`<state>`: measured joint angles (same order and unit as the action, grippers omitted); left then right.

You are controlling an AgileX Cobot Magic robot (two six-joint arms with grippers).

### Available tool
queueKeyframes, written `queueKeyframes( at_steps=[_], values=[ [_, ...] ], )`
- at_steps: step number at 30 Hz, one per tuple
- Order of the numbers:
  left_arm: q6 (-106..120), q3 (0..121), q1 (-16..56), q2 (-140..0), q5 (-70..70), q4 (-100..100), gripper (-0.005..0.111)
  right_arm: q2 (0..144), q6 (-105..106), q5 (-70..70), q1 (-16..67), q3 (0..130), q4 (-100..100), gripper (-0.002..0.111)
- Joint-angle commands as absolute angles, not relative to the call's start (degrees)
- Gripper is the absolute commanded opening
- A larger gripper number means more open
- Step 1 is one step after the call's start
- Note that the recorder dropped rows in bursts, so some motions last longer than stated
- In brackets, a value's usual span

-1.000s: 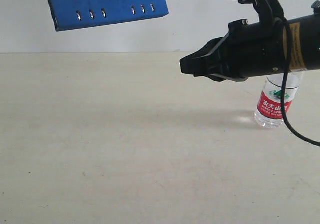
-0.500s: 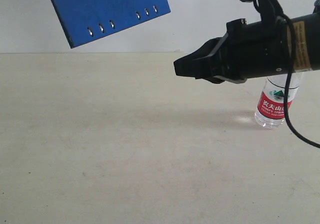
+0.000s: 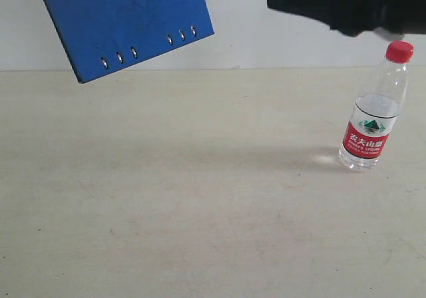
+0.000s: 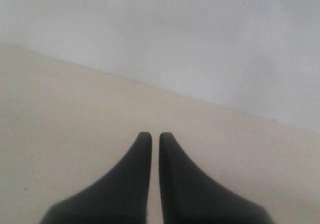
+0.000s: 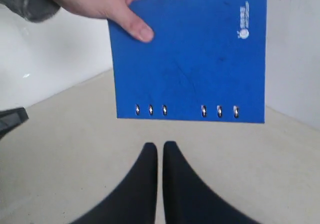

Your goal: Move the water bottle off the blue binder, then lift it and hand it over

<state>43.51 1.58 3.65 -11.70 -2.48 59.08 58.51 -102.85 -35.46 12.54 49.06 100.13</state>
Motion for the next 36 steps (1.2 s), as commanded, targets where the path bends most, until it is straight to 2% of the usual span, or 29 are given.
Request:
queueKeyframes(
  at_steps=[1, 11, 15, 19, 23, 26, 30, 32, 36],
  values=[
    [43.0, 1.3, 3.6, -14.8, -3.4, 59.0, 0.005, 52.9, -103.2, -35.6, 12.5, 49.4, 99.9, 0.000],
    [43.2, 1.3, 3.6, -16.3, -7.8, 60.1, 0.005, 42.5, -105.4, -32.8, 12.5, 49.3, 99.9, 0.000],
    [48.2, 1.2, 3.6, -16.3, -4.4, 51.8, 0.005, 35.5, -101.8, -30.3, 12.5, 47.1, 99.9, 0.000],
    [48.8, 0.0, 3.6, -16.3, 1.7, 46.1, 0.005, 28.2, -95.6, -30.1, 12.5, 40.9, 99.9, 0.000],
    [47.5, 0.0, 3.6, -16.3, 0.4, 46.1, 0.005, 21.0, -96.3, -28.0, 12.5, 32.7, 99.9, 0.000],
    [47.5, 0.0, 3.6, -16.3, -0.5, 46.1, 0.005, 16.6, -100.9, -20.9, 12.5, 26.3, 99.9, 0.000],
    [47.5, 0.0, 3.6, -16.3, -0.3, 46.1, 0.005, 10.2, -108.6, -2.7, 12.5, 17.0, 99.9, 0.000],
    [47.5, 0.0, 3.6, -16.3, -0.4, 46.1, 0.005, 6.5, -110.3, 0.6, 12.5, 13.6, 99.9, 0.000],
    [47.5, 0.0, 3.6, -16.3, -0.4, 46.1, 0.005, 3.0, -109.3, -5.2, 12.5, 9.6, 99.9, 0.000]
  ],
)
